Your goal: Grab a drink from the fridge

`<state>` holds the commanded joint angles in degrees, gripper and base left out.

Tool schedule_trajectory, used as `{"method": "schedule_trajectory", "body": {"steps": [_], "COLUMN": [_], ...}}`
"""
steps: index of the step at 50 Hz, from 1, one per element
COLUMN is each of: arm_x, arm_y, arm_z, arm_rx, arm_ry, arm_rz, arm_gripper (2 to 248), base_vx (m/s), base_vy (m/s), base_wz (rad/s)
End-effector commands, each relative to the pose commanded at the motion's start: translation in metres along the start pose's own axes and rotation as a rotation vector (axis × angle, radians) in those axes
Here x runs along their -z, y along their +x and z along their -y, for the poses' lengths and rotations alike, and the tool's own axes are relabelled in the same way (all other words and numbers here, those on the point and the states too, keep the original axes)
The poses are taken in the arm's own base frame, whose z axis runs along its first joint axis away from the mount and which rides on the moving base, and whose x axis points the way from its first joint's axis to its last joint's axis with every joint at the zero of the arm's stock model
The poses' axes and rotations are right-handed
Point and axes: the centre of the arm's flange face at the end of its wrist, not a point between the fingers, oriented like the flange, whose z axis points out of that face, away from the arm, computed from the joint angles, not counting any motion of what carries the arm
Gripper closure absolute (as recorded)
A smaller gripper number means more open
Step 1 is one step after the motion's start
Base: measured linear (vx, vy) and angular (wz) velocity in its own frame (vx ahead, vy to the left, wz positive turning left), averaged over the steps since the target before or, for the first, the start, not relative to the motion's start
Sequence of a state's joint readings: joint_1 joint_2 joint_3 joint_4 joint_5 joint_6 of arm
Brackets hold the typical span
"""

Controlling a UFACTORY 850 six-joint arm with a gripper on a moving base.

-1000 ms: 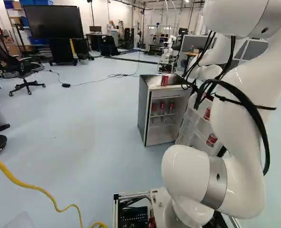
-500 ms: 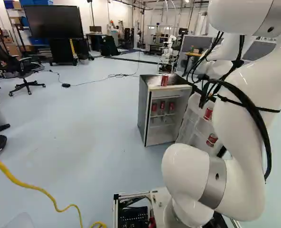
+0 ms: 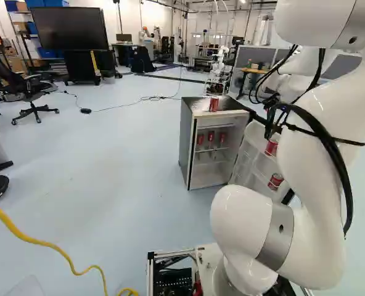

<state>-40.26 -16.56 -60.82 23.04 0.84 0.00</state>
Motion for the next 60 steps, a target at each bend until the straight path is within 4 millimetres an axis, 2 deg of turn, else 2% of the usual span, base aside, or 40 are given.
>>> {"method": "schedule_trajectory", "body": {"steps": [11, 44, 60], "arm_x": [-0.01, -0.039, -0.062], "arm_y": [0.009, 0.049, 0.066], "arm_z": [-0.01, -0.042, -0.055], "arm_rx": [-0.046, -0.098, -0.116], "arm_ry": [-0.013, -0.049, -0.061], "arm_rz": [0.04, 0.004, 0.009], "arm_gripper": [3, 3, 3], "base_vx": [0.0, 0.0, 0.0], "base_vy": [0.0, 0.0, 0.0], "base_wz": [0.0, 0.0, 0.0]}}
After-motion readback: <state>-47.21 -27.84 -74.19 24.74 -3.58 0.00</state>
